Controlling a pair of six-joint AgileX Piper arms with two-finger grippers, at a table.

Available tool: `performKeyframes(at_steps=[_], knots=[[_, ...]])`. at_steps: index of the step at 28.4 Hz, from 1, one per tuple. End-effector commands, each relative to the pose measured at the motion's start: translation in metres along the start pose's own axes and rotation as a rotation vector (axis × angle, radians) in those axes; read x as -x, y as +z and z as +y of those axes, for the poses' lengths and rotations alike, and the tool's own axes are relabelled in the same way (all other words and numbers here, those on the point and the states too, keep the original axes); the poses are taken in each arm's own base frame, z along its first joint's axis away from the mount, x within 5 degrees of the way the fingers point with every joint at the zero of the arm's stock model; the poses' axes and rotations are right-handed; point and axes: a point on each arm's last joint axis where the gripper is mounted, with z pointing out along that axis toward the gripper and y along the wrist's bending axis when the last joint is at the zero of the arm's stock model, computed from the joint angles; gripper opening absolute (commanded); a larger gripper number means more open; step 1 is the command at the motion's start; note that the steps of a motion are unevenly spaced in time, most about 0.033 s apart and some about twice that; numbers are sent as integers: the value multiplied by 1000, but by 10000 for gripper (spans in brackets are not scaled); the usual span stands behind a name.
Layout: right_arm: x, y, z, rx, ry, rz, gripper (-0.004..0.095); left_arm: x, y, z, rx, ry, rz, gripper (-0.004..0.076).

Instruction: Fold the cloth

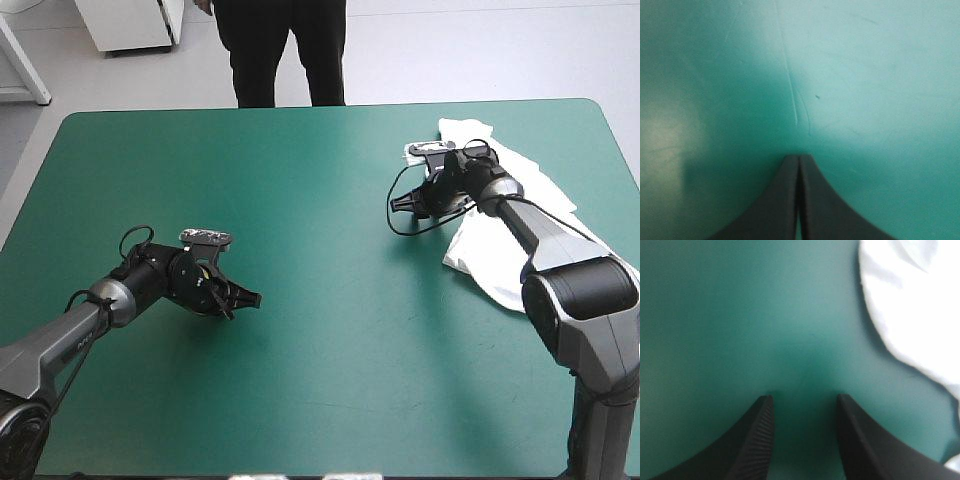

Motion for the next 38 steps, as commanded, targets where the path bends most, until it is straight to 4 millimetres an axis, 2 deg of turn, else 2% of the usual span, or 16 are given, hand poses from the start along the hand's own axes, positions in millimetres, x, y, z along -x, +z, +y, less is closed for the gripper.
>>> performKeyframes(at_steps=[1, 5, 9, 18, 20, 23, 27, 29, 32, 38], knots=[[5, -24, 1, 3, 1, -15, 391, 4, -11, -4, -22, -14, -32, -10], [4, -24, 1, 3, 24, -4, 391, 4, -12, -5, -23, -5, -37, -10], [8, -46, 1, -7, 11, -50, 391, 6, -31, -6, -33, 3, -82, -10], [3, -139, -5, -109, -30, -124, 394, 36, -111, -17, -54, 146, -213, 6], [0, -159, -9, -123, -10, -143, 408, 41, -126, -19, -55, 190, -208, 53], [-10, -184, -21, -144, 33, -121, 474, 48, -149, -23, -64, 249, -233, 179], [-20, -205, -47, -165, 129, -103, 534, 54, -167, -25, -73, 256, -263, 412], [-22, -211, -63, -184, 182, -122, 535, 56, -172, -26, -74, 244, -279, 486], [-25, -212, -87, -218, 253, -117, 535, 59, -175, -25, -54, 252, -311, 491], [-23, -178, -118, -223, 323, -65, 555, 63, -176, -25, -54, 250, -355, 491]])
